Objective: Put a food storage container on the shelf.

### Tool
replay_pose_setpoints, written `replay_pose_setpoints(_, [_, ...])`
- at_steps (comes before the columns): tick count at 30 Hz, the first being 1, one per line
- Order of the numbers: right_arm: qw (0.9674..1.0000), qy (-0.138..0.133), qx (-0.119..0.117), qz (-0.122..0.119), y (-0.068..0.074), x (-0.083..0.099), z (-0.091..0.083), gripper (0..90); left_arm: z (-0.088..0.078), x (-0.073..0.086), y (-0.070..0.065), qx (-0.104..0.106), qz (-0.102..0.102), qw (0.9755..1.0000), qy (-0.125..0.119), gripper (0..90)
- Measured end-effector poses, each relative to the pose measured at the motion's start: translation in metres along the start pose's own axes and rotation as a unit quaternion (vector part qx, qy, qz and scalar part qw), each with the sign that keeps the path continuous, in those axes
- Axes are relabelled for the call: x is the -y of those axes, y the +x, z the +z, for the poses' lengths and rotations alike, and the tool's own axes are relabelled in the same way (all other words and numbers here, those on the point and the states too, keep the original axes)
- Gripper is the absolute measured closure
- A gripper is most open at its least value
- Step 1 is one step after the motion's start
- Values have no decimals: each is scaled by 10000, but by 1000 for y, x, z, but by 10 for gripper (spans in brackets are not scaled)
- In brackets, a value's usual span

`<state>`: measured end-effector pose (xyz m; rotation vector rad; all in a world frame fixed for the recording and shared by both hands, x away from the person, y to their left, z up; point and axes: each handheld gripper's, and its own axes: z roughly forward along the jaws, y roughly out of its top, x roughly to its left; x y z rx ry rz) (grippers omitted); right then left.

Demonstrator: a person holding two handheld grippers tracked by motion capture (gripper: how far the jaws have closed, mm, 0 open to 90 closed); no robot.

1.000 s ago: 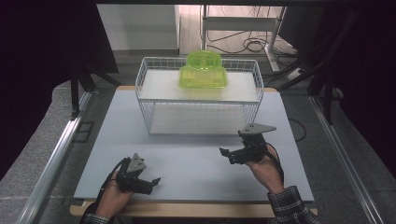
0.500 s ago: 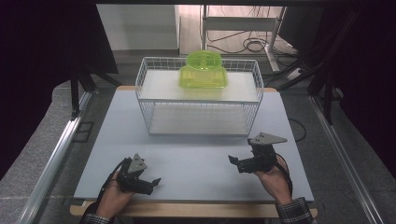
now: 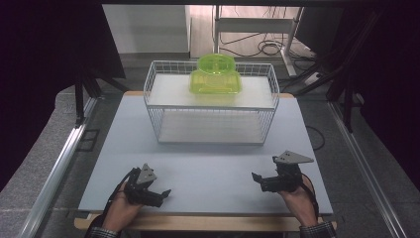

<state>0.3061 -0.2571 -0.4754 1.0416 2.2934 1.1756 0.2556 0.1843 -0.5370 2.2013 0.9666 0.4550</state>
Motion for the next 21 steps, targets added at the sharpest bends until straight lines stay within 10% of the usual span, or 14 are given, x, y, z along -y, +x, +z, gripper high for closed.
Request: replay_pose_setpoints(21, [9980, 626, 101, -19, 1, 29, 14, 7, 2, 0, -1, -5, 45, 10000, 55, 50])
